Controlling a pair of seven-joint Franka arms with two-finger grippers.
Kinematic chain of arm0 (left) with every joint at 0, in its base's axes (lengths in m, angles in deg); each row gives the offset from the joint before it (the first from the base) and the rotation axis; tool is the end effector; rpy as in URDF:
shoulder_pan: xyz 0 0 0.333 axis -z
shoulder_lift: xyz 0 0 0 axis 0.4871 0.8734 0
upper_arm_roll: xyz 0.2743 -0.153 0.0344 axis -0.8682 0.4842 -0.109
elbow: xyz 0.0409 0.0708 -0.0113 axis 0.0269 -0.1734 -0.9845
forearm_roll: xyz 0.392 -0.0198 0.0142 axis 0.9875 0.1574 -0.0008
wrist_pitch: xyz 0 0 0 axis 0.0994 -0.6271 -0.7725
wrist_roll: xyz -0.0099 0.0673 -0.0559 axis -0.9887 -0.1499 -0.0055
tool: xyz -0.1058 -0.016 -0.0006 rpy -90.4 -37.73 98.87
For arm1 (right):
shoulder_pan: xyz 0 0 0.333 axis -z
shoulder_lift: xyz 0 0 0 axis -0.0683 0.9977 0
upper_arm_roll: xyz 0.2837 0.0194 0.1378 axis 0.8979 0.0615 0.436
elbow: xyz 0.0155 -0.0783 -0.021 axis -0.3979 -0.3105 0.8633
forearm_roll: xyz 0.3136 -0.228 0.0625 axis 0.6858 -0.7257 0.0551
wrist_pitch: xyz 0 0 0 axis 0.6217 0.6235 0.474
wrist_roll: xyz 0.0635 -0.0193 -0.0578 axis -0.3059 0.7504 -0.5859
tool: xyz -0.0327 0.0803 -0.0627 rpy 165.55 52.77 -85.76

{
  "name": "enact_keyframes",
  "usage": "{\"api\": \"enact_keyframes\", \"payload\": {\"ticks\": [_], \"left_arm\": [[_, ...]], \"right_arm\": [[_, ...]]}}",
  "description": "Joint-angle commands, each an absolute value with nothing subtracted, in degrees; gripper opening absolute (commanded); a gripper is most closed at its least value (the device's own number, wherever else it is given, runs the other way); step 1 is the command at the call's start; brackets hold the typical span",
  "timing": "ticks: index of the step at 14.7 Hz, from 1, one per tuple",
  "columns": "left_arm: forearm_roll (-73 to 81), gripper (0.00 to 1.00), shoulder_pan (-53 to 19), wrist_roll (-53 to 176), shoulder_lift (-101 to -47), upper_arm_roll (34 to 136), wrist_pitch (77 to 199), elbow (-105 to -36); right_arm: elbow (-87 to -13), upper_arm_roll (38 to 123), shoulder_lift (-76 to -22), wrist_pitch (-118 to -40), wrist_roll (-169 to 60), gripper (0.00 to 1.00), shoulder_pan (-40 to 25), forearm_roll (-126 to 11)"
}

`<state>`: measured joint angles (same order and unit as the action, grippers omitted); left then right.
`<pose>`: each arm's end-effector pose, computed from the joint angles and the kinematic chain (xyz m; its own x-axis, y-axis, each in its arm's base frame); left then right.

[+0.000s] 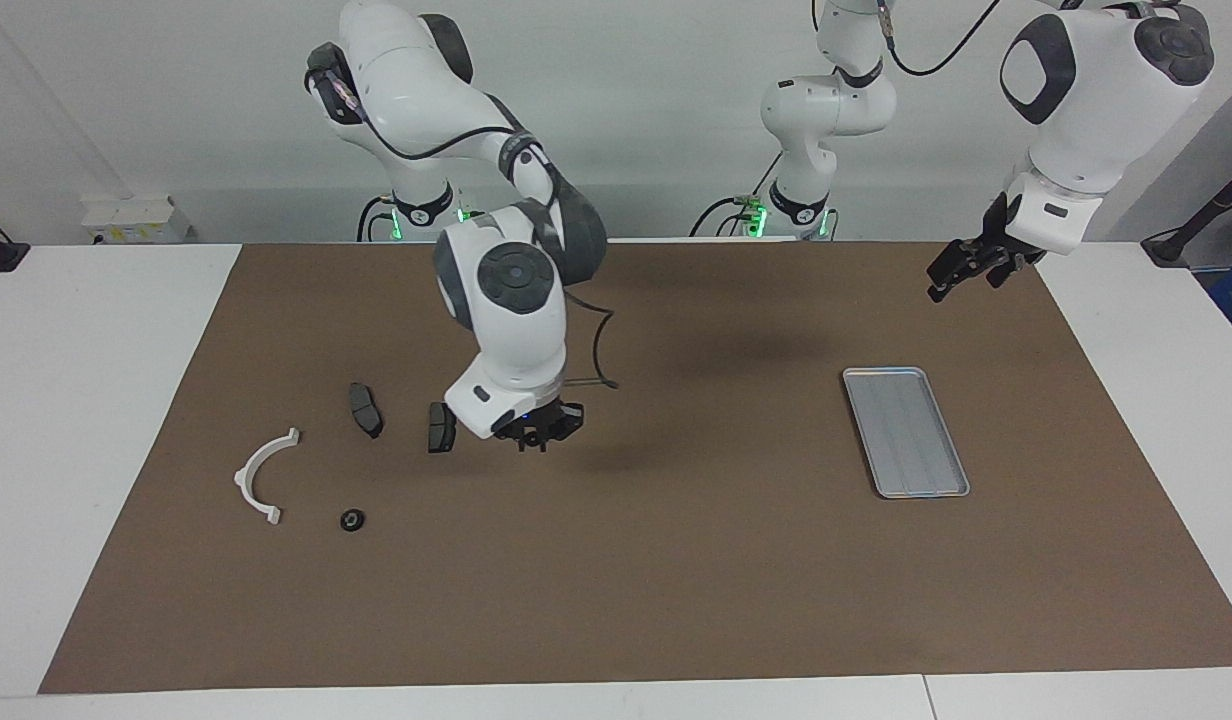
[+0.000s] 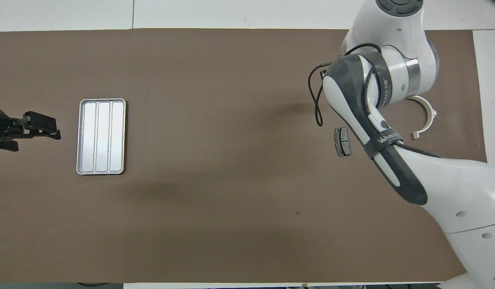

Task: Place bearing gear from tray to pile

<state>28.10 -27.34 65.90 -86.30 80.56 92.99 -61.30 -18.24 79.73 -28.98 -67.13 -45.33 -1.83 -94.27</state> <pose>0.5405 -0.0049 0.5722 0.9791 0.1907 -0.0700 0.1918 -0.9814 0.0086 0.7153 0.1231 0.4034 0.9804 0.1953 -0.0247 0.1962 -0.9797 0.0406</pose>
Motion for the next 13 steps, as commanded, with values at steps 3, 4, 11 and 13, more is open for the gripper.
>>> {"api": "enact_keyframes", "payload": {"ticks": [3, 4, 11, 13], "left_arm": [[28.35, 1.00, -27.57, 66.16, -87.08, 80.64, 92.16, -61.20], [28.35, 1.00, -27.57, 66.16, -87.08, 80.64, 92.16, -61.20], [28.35, 1.00, -27.57, 66.16, -87.08, 80.64, 92.16, -61.20], [28.35, 1.00, -27.57, 66.16, -87.08, 80.64, 92.16, -61.20]], "right_arm": [[-36.16, 80.79, -31.55, -86.91, -51.72, 0.00, 3.91, -94.42], [-37.22, 80.70, -31.11, -88.77, -51.81, 0.00, 3.92, -94.42], [-38.19, 80.79, -29.88, -90.72, -51.63, 0.00, 3.74, -94.42], [-38.19, 80.70, -29.88, -90.72, -51.11, 0.99, 3.48, -94.33]]}}
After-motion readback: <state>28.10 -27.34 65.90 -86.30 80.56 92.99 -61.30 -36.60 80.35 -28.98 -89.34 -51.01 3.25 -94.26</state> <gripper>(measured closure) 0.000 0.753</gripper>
